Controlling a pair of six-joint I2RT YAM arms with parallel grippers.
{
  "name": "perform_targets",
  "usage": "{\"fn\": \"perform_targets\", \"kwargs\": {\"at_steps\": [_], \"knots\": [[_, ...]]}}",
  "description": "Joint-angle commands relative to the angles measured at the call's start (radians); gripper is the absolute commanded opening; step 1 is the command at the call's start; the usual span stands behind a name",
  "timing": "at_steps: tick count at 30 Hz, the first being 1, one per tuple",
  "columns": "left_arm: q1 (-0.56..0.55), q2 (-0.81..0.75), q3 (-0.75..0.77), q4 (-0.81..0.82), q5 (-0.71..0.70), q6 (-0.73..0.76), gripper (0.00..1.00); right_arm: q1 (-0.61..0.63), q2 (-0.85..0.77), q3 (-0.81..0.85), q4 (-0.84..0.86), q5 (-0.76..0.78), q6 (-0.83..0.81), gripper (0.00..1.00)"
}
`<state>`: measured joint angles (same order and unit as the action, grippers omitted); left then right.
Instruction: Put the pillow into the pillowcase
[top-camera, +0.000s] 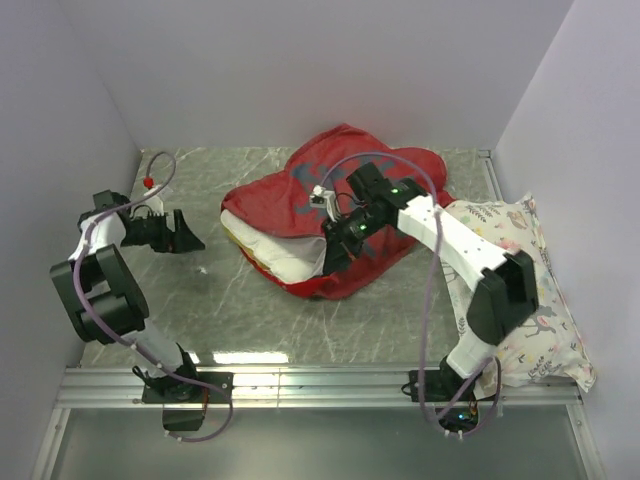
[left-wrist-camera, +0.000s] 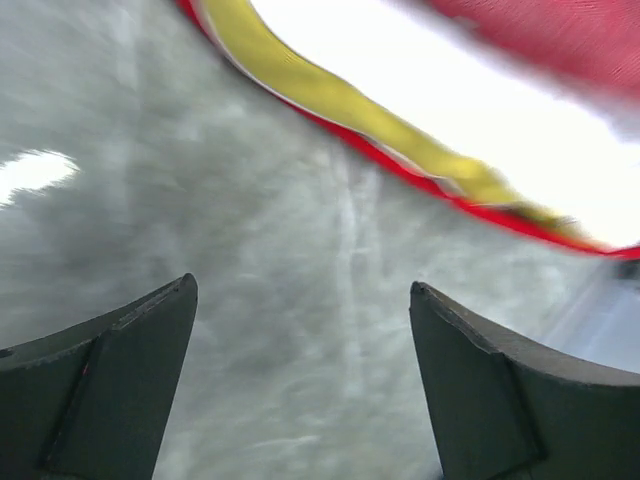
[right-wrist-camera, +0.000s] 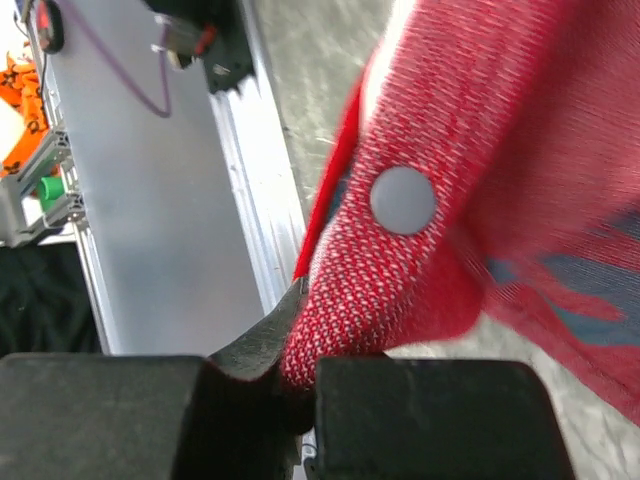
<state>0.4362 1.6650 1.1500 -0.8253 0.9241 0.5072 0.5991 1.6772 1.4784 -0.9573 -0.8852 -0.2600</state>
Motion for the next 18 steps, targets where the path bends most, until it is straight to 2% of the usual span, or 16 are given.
{"fn": "perform_targets", "kwargs": {"at_steps": [1, 2, 3, 4, 7, 9, 13, 18], "knots": [[0.006, -0.141, -0.08, 0.221, 0.004, 0.116, 0.93, -0.002, -0.1, -0.018, -0.029, -0.049, -0.016, 0.0], [-0.007, -0.181, -0.123, 0.336, -0.004, 0.103, 0.95, -0.005, -0.109, -0.033, -0.035, -0.047, -0.025, 0.0], [-0.02, -0.258, -0.168, 0.543, -0.064, 0.084, 0.98, -0.01, -0.12, -0.043, -0.04, -0.034, -0.036, 0.0], [-0.04, -0.287, -0.246, 0.639, -0.091, 0.052, 0.99, -0.016, -0.134, -0.062, -0.038, 0.018, -0.044, 0.0], [-0.137, -0.31, -0.285, 0.736, -0.116, 0.111, 0.99, -0.051, -0.177, -0.096, -0.038, 0.083, -0.07, 0.0], [-0.172, -0.298, -0.297, 0.779, -0.119, 0.111, 0.99, -0.084, -0.188, -0.109, -0.034, 0.069, -0.062, 0.0], [-0.296, -0.317, -0.381, 0.964, -0.136, 0.108, 0.99, -0.088, -0.2, -0.122, -0.008, 0.055, -0.035, 0.0], [-0.433, -0.363, -0.481, 1.094, -0.183, 0.129, 0.99, -0.087, -0.195, -0.112, -0.014, 0.042, -0.033, 0.0]]}}
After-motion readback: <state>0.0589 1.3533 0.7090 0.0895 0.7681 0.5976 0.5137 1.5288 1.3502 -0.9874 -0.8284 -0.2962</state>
